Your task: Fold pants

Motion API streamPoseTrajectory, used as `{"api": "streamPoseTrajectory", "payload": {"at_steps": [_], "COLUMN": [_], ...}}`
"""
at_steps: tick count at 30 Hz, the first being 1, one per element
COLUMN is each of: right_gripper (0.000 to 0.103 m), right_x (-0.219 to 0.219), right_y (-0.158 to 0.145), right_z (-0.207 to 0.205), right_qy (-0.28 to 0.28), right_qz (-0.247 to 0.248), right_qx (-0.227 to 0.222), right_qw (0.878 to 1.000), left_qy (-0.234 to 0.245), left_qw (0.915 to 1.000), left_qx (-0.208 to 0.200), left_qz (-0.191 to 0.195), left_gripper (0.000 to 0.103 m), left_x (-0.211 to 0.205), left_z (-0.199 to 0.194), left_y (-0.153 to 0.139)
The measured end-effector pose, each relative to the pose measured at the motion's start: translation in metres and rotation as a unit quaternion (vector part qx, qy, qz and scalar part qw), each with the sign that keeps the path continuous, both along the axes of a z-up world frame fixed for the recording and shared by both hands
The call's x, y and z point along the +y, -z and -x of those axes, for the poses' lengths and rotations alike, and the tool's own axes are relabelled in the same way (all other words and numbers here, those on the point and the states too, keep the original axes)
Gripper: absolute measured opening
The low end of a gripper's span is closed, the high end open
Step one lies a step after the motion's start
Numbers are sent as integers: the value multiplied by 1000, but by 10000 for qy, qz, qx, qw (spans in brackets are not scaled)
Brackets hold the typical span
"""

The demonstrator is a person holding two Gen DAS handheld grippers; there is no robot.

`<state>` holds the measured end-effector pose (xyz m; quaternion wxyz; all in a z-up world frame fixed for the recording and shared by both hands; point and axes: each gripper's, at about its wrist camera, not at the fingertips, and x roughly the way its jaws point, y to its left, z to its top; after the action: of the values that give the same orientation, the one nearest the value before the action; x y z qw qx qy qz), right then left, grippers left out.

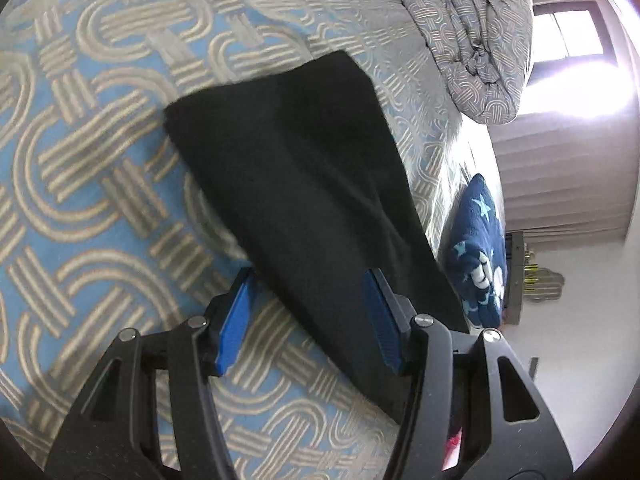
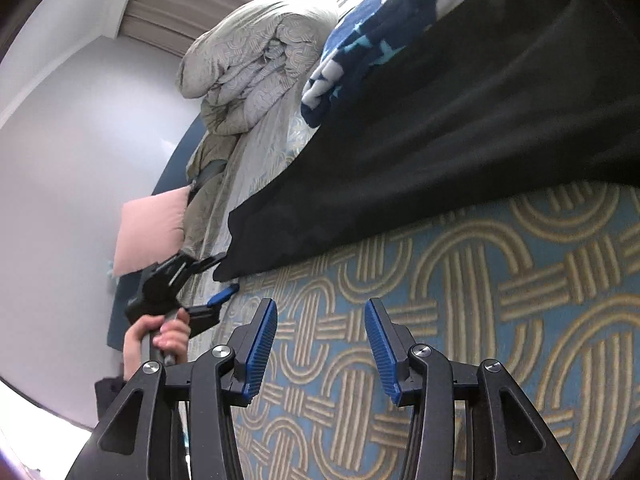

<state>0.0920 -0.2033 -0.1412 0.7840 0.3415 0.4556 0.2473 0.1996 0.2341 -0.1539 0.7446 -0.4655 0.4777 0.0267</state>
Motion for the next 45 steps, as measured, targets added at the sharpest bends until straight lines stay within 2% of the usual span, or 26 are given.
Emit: {"api": "streamPoseTrajectory", "payload": {"at_steps": [3,5,8,9,10,14,18,20,21,25,28,31,35,37,40,43,45], "right_gripper": [46,46,46,47,47,47,47,47,47,49,50,50,66,68,70,72,72], "right_x": [4,7,12,13,16,28,49,61,63,53,36,14,-20,-37,-60,-86,-111], "right_y": [2,6,7,7,5,-2,-15,-21,-22,-18,-18,-30,-47,-54,-62,-58,-52], "right_z": [1,-1,-3,-2,-1,0,4,6,6,5,3,-5,-33,-49,-70,-82,-84], "right_qy": [-43,-72,-108,-121,-170,-359,-512,-570,-571,-497,-295,-134,-201,-153,4,250,537], "right_qz": [45,85,221,281,406,905,1574,1900,1906,1322,1021,505,-633,-967,-875,-884,-931], "right_qx": [-12,16,-55,-96,-164,-407,-846,-1098,-1142,-914,-772,-736,-518,-417,-344,-155,-81], "right_qw": [10000,9999,9997,9995,9989,9944,9826,9740,9733,9857,9913,9959,9964,9943,9956,9956,9942], "left_qy": [-62,-70,86,146,223,435,768,1001,1120,1587,1876,2152,2599,2866,3173,3498,3768], "left_qw": [10000,9999,9995,9991,9986,9962,9872,9785,9736,9524,9420,9312,9159,9041,8911,8785,8664], "left_qx": [-41,-63,-86,-78,-77,-262,-541,-738,-821,-1197,-1465,-1685,-1882,-2023,-2160,-2171,-2094], "left_qz": [-38,-74,-293,-383,-472,-701,-1292,-1649,-1810,-2313,-2366,-2411,-2412,-2441,-2422,-2424,-2519], "left_gripper": [57,52,33,22,18,12,11,11,11,11,11,11,11,11,11,11,13], "left_x": [2,5,5,4,2,-3,-17,-28,-34,-67,-94,-126,-173,-201,-240,-283,-314], "left_z": [-8,-14,-26,-29,-32,-35,-37,-37,-36,-34,-31,-27,-20,-14,-10,-5,-1], "left_y": [0,1,0,0,0,-7,-35,-54,-62,-94,-113,-126,-131,-133,-132,-125,-113]}}
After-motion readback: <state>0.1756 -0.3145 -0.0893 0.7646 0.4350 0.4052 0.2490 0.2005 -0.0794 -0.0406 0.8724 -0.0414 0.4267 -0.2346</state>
